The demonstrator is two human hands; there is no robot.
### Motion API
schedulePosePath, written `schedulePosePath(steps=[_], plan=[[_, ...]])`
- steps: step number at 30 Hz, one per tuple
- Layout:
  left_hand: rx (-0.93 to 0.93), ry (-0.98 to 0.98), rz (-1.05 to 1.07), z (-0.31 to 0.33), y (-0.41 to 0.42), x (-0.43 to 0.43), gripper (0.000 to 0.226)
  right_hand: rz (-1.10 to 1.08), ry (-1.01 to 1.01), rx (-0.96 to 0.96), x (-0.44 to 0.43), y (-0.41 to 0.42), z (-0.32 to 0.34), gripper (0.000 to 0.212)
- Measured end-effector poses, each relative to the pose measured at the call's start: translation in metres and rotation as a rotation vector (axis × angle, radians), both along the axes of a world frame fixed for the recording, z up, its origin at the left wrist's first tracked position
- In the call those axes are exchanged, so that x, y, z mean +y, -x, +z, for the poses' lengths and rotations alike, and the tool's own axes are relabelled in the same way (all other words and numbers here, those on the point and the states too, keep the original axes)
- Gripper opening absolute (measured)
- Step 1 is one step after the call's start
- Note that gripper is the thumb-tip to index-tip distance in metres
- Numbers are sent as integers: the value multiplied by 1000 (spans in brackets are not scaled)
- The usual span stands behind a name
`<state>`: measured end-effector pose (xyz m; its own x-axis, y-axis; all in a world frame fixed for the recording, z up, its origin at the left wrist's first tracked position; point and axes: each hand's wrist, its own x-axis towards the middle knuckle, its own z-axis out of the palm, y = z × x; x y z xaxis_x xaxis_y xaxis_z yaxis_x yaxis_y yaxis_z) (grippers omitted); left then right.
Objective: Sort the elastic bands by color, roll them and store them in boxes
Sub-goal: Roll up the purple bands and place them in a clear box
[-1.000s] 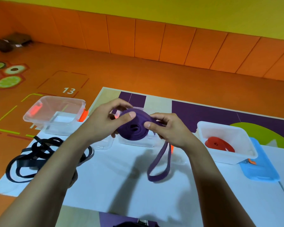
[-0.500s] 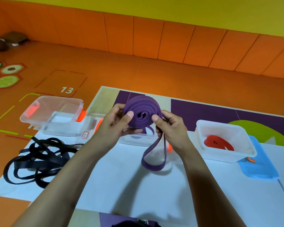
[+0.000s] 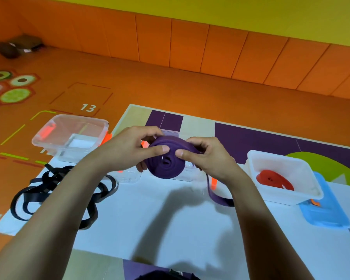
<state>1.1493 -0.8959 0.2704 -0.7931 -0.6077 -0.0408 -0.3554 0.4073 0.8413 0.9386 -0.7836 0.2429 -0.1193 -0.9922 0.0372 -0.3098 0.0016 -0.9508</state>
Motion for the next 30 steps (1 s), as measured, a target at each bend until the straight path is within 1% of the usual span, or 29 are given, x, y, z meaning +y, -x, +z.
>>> schedulePosePath(steps=[2, 5, 8, 11, 13, 15, 16, 17, 19, 20, 21, 23, 25, 27, 30], plan=[[76, -21, 19, -4, 1, 2, 17, -44, 20, -10, -1, 5, -1, 14], [251, -97, 100, -16, 3, 9, 21, -81, 36, -32, 0, 10, -6, 11], [398, -245, 194, -26, 11, 17, 26, -114, 65, -145, 0, 11, -15, 9], [516, -412, 262, -31, 20, 28, 19, -145, 77, -274, -1, 5, -23, 16], [553, -539, 282, -31, 23, 33, 17, -155, 93, -318, -3, 2, -27, 15], [482, -579, 281, -30, 20, 33, 16, -158, 90, -300, -2, 3, -26, 14], [409, -540, 271, -29, 15, 31, 16, -148, 80, -279, -1, 5, -24, 14], [320, -451, 255, -28, 9, 27, 15, -129, 60, -256, 1, 7, -22, 13], [164, -196, 235, -24, -4, 18, 17, -62, 8, -190, 2, 12, -17, 10], [128, -101, 231, -21, -9, 13, 20, -16, -24, -150, 2, 13, -14, 10], [109, -54, 211, -19, -11, 8, 22, 30, -54, -116, 1, 12, -11, 10], [47, -50, 108, -15, -12, 3, 24, 104, -97, -71, -1, 10, -8, 6], [-4, -95, 16, -15, -11, 3, 18, 115, -101, -46, -3, 8, -7, 10], [44, -141, 11, -20, -11, 6, 17, 73, -80, -50, -3, 7, -8, 9], [177, -217, 88, -35, -6, 16, 21, -19, -29, -114, -4, 8, -14, 8]])
